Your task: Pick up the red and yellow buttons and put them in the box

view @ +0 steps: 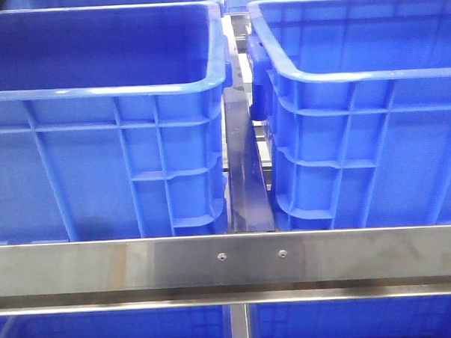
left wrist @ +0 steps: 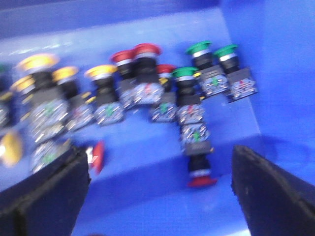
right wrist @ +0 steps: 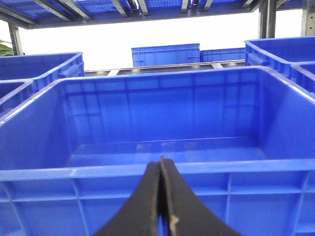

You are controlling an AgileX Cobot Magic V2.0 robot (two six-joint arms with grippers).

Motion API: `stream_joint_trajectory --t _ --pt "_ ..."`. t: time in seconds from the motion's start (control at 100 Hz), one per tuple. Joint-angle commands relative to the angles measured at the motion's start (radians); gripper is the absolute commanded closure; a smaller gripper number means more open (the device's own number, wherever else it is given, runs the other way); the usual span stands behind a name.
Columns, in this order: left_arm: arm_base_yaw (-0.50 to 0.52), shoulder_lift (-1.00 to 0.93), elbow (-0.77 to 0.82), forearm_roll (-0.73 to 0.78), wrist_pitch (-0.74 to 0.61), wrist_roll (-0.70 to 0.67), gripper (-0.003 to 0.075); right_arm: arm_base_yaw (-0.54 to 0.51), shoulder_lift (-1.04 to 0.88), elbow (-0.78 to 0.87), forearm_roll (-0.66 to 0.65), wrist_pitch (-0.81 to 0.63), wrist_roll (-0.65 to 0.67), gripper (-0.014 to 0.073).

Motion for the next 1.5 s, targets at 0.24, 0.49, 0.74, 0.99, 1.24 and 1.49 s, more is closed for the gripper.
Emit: stream_joint_trajectory --t 0.24,0.49,0.74,0.99,1.24,1.49 --pt "-0.049 0.264 -0.202 0.075 -0.061 0.002 0.0164 -0.001 -0.025 -0.019 -0.01 -0.085 -0.001 0.0662" --pt "-0.049 0.4 -0.249 0.108 -0.076 -0.005 0.0164 -0.001 -0.025 -0.019 -0.01 -0.085 -0.001 0.0662" --pt "-0.049 0.464 -0.251 0.111 -0.106 -0.009 0.0164 -0.001 -0.025 -0.019 -0.01 -0.085 -0.001 0.0662" --pt "-0.044 0.513 -0.251 0.112 -0.122 -0.009 0.0164 -0.001 -0.025 -0.019 -0.01 -0.085 -0.001 0.0662" --pt "-0.036 0.519 -0.251 0.112 -0.122 -0.009 0.0231 -0.001 -0.025 -0.019 -0.01 -0.085 -0.001 0.0662" --pt "-0.036 0.519 -0.251 0.112 -0.122 -0.009 0.0612 -0.001 -0.025 -0.019 -0.01 -0.085 -0.001 0.0662"
